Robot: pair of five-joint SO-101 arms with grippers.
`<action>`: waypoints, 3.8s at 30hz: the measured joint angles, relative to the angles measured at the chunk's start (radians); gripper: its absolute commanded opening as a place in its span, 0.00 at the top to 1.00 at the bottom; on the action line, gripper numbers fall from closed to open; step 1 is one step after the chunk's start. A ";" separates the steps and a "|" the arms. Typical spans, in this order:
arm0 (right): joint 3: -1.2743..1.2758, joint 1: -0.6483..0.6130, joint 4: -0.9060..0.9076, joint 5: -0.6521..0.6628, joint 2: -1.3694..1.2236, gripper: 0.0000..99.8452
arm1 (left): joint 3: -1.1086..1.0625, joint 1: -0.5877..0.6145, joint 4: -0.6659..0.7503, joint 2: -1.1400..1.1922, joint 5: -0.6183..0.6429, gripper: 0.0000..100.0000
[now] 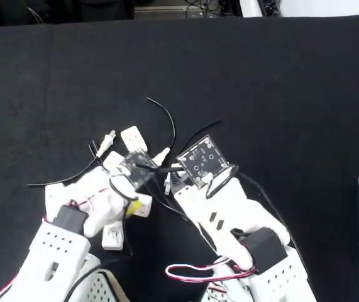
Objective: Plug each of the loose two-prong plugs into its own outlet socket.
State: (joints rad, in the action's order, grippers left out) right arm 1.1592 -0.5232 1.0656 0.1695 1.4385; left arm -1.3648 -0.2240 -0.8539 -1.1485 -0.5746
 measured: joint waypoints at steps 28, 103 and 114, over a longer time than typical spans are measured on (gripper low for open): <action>0.000 0.000 -0.003 0.000 0.000 0.99 | 0.328 -0.025 -0.215 0.328 -0.164 0.72; -0.012 0.382 -0.046 -0.002 0.000 0.99 | 0.376 -0.149 0.292 0.675 0.175 0.96; -0.012 0.399 -0.049 0.000 0.000 0.99 | 0.397 -0.308 0.192 0.677 0.183 0.96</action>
State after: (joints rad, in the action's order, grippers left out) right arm 1.1469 -0.1243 1.0165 0.1695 1.4385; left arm -0.9674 -0.5324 -0.6621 -0.4718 -0.3920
